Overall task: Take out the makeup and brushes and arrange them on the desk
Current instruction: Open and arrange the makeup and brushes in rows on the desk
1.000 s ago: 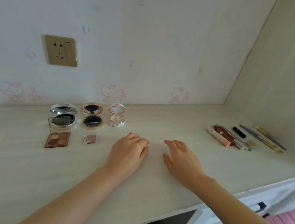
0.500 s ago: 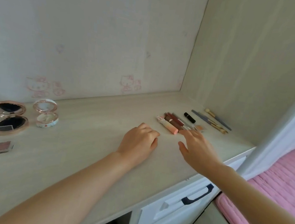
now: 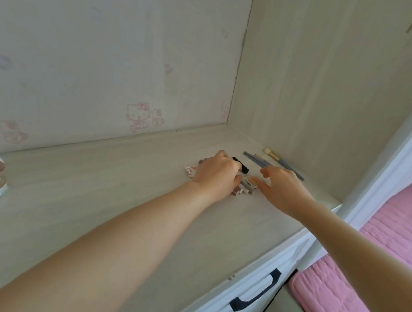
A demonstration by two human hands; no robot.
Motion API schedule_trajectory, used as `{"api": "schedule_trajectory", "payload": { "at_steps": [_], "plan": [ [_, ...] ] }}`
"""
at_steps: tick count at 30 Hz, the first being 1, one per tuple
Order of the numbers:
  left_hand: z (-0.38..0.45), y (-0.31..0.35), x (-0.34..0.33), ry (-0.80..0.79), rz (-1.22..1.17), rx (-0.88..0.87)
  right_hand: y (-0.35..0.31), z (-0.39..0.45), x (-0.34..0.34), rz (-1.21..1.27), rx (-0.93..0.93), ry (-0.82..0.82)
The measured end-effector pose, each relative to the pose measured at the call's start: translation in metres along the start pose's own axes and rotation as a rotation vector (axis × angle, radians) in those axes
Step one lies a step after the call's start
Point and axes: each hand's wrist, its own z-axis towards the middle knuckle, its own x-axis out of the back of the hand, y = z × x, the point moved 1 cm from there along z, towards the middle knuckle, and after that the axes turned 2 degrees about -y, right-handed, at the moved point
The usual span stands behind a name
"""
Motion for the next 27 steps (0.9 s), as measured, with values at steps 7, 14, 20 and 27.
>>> {"api": "schedule_trajectory", "payload": {
  "at_steps": [7,14,20,27],
  "plan": [
    [0.027,0.009,-0.015,-0.096,-0.021,0.098,0.009,0.028,-0.002,0.017,-0.023,-0.162],
    [0.034,0.015,-0.019,-0.15,-0.018,0.086,0.004,0.03,0.0,-0.221,0.082,-0.237],
    [0.032,0.019,-0.016,-0.187,-0.081,0.113,0.005,0.031,0.008,-0.174,0.063,-0.298],
    [0.026,0.028,-0.02,-0.064,-0.191,0.078,0.021,0.016,0.002,0.32,-0.061,-0.084]
  ]
}}
